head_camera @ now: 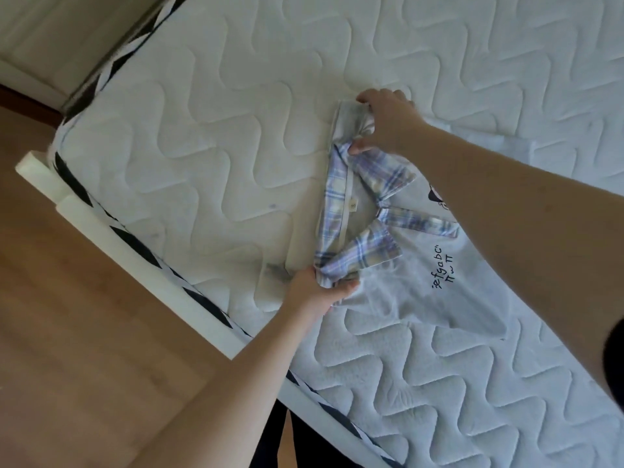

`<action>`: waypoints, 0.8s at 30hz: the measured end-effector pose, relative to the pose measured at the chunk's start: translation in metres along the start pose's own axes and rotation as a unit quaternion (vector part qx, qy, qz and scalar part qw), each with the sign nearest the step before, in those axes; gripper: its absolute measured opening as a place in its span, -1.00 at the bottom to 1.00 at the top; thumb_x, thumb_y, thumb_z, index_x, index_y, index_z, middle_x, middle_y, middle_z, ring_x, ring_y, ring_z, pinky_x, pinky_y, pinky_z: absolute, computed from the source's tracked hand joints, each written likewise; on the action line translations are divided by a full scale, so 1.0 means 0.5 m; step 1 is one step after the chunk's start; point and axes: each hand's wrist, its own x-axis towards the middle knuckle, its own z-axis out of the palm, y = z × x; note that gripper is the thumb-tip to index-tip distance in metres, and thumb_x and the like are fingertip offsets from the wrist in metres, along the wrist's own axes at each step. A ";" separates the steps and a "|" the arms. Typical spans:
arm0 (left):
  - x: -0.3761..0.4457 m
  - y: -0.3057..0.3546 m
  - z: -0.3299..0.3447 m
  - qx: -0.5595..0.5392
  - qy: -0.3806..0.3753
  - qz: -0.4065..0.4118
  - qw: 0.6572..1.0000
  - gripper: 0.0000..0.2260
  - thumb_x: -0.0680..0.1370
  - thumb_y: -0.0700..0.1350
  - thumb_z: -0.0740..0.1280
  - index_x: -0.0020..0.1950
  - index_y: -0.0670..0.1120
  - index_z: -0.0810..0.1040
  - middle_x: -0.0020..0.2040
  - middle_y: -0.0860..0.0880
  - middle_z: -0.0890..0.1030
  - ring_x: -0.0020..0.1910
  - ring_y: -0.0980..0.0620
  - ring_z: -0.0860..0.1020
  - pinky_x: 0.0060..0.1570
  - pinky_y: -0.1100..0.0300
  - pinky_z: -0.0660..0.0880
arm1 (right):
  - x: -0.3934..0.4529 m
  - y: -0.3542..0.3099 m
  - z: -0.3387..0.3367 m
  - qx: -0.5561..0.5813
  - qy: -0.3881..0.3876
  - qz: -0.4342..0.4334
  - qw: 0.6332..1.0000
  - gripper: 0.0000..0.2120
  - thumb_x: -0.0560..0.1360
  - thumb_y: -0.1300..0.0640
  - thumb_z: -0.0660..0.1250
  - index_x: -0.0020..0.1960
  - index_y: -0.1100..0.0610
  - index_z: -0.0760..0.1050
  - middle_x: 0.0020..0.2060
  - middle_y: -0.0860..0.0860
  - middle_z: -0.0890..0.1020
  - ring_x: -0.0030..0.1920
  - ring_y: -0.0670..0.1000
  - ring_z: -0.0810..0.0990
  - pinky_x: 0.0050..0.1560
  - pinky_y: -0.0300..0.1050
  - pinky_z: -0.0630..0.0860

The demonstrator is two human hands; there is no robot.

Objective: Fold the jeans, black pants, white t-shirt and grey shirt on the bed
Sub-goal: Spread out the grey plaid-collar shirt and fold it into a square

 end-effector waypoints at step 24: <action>-0.138 0.165 -0.034 0.198 -0.015 0.110 0.974 -0.80 0.43 -0.06 0.53 0.02 -0.09 0.70 -0.16 -0.03 0.72 -0.19 0.03 0.66 -0.27 0.27 0.53 | -0.321 0.065 -0.187 0.258 0.171 0.055 0.949 -0.68 0.32 0.01 0.59 -0.34 0.10 0.46 -0.53 -0.09 0.39 -0.55 -0.16 0.29 -0.56 -0.31 0.17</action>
